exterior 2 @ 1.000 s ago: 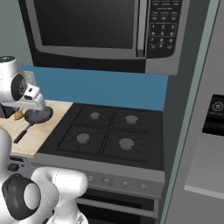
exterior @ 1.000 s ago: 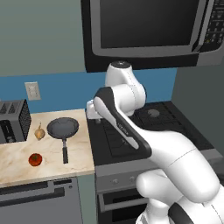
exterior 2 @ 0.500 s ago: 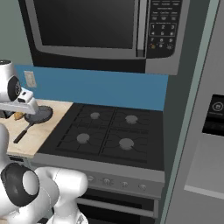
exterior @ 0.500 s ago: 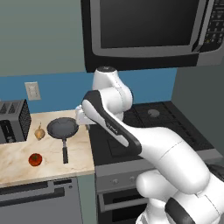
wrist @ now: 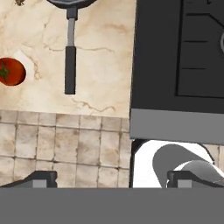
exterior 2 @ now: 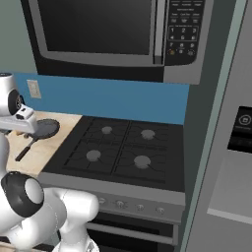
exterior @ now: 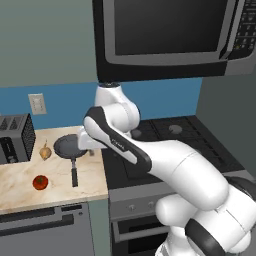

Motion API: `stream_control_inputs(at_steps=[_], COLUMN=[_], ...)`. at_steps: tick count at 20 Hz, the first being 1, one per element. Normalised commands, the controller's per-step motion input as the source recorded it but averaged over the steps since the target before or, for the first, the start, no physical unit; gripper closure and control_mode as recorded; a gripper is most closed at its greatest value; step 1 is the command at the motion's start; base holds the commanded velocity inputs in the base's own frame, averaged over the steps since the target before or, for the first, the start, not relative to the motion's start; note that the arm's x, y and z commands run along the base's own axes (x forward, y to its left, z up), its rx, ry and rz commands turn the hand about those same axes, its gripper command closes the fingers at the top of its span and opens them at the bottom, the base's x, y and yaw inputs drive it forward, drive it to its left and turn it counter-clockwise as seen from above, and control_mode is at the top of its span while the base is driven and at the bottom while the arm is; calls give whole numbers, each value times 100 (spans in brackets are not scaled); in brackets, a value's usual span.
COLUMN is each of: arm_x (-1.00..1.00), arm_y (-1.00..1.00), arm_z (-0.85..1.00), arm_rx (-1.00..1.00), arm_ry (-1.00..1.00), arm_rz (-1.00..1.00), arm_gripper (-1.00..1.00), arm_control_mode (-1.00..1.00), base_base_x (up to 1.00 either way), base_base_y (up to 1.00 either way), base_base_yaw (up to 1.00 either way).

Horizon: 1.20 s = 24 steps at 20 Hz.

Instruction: Place the pan on the rear right burner on the stove. Then place the tomato and the onion in the pan and turn on the rear right burner.

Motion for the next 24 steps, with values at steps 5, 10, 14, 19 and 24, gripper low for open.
stream_control_inputs(at_steps=[5, 10, 14, 19, 24], arm_x=[0, 0, 0, 0, 4], arm_y=[19, 16, 15, 10, 7], arm_z=[-22, -22, -21, -20, -18], arm_rx=[0, 0, 0, 0, 0], arm_ry=[8, 5, 1, 0, 0], arm_rz=[0, 0, 0, 0, 0], arm_gripper=[-100, -100, -100, -100, -100], arm_control_mode=[-100, -100, -100, -100, -100], base_base_x=[0, 0, 0, 0, 0], base_base_y=[0, 0, 0, 0, 0], base_base_yaw=[0, 0, 0, 0, 0])
